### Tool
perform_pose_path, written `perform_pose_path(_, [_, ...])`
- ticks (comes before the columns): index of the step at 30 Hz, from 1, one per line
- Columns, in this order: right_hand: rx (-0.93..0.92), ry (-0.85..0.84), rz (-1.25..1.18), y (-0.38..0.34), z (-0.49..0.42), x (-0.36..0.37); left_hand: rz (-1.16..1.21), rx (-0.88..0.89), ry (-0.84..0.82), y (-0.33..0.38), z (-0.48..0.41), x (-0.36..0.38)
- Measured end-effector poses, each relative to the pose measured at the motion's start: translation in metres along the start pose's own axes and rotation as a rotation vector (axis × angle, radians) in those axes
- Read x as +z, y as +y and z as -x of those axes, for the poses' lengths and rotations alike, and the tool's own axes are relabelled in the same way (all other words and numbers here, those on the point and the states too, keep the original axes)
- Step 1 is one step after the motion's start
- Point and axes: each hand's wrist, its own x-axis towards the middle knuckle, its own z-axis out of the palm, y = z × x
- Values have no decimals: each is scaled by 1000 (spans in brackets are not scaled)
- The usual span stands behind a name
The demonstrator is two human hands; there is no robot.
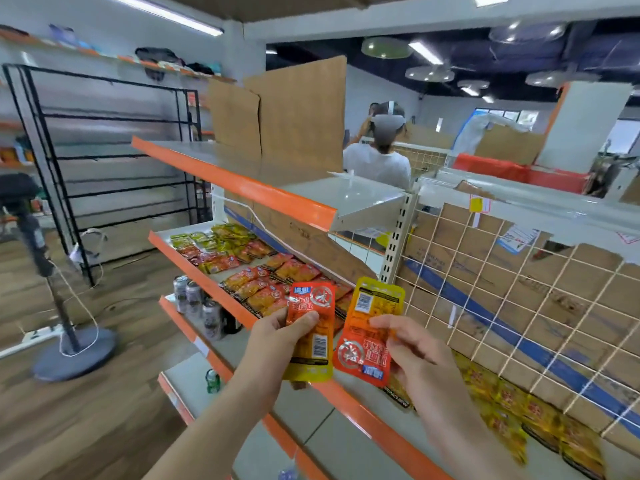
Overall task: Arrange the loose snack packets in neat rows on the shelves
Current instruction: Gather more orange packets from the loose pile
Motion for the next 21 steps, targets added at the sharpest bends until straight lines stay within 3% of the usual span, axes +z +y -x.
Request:
perform_pose_path(12, [19, 86, -3, -9, -45, 152, -4, 1, -70, 39, -91, -137])
perform_pose_path(21, [45, 169, 20, 9, -47, 217, -20, -12, -143, 46, -114, -206])
